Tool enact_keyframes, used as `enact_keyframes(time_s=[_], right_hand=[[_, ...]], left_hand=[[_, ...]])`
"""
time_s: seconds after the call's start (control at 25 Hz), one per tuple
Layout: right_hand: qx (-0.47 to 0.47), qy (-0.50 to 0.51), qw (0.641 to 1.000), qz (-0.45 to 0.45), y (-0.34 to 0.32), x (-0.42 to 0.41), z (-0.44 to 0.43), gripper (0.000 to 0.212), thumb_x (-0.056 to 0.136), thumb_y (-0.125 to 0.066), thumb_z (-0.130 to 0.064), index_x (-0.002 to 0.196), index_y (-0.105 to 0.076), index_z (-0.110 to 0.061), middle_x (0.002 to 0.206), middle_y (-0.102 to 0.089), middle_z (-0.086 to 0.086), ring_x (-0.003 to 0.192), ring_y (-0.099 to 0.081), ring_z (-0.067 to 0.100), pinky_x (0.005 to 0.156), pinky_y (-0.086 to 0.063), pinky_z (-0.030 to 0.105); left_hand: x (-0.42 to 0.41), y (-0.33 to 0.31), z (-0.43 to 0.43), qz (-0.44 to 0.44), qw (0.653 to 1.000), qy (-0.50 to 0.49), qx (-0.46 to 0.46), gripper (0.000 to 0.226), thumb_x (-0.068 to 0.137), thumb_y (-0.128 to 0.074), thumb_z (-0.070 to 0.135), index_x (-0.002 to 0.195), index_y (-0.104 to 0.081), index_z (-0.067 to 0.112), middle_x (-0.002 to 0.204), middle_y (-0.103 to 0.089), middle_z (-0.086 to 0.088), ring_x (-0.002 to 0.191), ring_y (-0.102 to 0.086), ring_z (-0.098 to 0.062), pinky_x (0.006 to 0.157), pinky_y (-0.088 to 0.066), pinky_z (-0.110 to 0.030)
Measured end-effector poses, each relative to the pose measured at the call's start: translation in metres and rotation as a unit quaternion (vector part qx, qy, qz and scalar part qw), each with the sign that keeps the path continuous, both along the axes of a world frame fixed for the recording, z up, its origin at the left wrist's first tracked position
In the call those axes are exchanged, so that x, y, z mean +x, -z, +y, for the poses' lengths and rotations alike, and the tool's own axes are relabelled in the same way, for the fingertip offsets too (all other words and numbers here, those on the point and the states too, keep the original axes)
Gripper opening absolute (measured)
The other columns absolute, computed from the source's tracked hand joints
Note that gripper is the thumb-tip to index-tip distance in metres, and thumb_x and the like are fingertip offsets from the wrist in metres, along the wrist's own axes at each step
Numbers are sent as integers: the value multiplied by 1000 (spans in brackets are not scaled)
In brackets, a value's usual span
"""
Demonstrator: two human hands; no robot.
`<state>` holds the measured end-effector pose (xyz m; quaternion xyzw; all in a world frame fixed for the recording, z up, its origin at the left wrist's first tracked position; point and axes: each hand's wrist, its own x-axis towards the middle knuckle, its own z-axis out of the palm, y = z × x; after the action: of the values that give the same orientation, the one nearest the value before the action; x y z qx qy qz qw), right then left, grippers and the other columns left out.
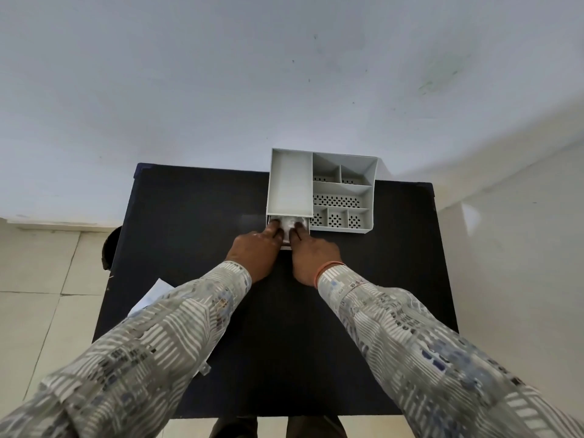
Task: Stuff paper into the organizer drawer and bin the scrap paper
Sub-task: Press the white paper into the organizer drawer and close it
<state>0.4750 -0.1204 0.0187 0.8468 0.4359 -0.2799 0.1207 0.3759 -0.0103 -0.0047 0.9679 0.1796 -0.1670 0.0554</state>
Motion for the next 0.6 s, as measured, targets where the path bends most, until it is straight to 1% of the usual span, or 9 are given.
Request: enact_keyframes(time_s=[0.08,0.12,0.2,0.24,0.32,0.44,0.52,0.6], right_hand=[[-22,-2,1000,13,4,6,2,78,96,-56,-18,166,-21,-22,178,-4,0,134,-58,40,102,-52,55],[-23,-1,1000,20,4,8,4,79,95,-56,-19,166,-21,-22,178,-3,0,135,-58,39,102,-52,55],[-6,3,1000,23,1,7,5,77,95,-58,-21,164,-24,-21,178,-8,3,135,-58,40,102,-52,55],[10,-3,1000,11,-1,6,4,74,95,-58,-21,163,-28,-20,177,-12,5,132,-59,40,100,-52,54],[35,-17,999,-21,-1,3,-2,70,96,-57,-22,161,-31,-18,176,-16,6,127,-63,40,95,-54,53],[28,-4,999,-15,6,5,-6,71,96,-57,-20,162,-30,-21,176,-14,2,125,-64,40,93,-55,53],[26,9,1000,2,8,8,-1,70,97,-57,-18,162,-30,-22,176,-16,1,127,-64,40,94,-54,54],[46,19,999,0,5,9,2,67,97,-57,-18,160,-34,-21,170,-27,4,125,-64,39,92,-55,54]], left_hand=[[-2,1,-2,-7,1000,8,17,66,102,-58,21,165,-37,18,178,-23,-7,117,-73,-33,81,-62,-43],[-4,2,-3,-28,999,19,32,67,100,-62,22,163,-41,17,176,-29,-9,110,-75,-31,75,-62,-41],[-12,4,-6,-45,997,43,53,64,98,-66,20,159,-49,16,170,-43,-8,94,-78,-28,65,-63,-37],[-13,6,-7,-39,997,49,51,60,100,-62,18,159,-49,17,169,-45,-6,93,-79,-28,65,-63,-37],[-13,6,-6,-27,999,35,32,57,106,-52,16,162,-44,20,173,-38,-1,103,-79,-31,72,-62,-40],[-3,1,-1,-12,1000,17,15,60,107,-49,17,166,-36,22,176,-30,0,114,-75,-34,81,-62,-42],[1,1,1,-7,1000,8,12,60,106,-49,17,165,-36,22,175,-32,0,115,-75,-35,81,-63,-43],[4,-1,3,-2,1000,0,9,59,106,-52,18,163,-39,24,171,-39,0,114,-75,-35,81,-64,-44]])
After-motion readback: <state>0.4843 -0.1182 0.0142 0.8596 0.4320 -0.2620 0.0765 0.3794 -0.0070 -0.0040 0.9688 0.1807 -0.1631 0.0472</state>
